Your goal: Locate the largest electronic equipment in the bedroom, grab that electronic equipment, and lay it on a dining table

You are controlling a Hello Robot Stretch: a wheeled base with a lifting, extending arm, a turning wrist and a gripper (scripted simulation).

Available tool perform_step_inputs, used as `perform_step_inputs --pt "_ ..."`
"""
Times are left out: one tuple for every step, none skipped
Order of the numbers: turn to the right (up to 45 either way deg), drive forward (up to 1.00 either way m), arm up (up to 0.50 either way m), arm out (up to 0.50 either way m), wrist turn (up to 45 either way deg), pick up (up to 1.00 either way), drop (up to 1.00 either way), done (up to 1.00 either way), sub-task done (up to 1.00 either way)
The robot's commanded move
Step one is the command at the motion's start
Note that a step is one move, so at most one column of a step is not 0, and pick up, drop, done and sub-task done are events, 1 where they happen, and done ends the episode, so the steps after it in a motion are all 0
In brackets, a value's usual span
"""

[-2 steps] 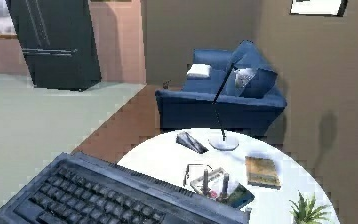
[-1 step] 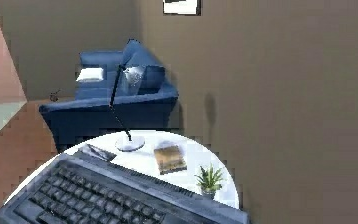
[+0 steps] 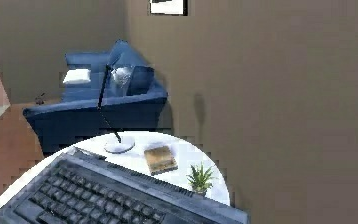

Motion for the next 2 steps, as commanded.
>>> perform_step_inputs --pt "-33.0 0.00 0.00 0.00 0.0 0.00 0.00 0.00 0.00" --pt "45.0 0.00 0.00 0.00 0.0 0.00 0.00 0.00 0.00"
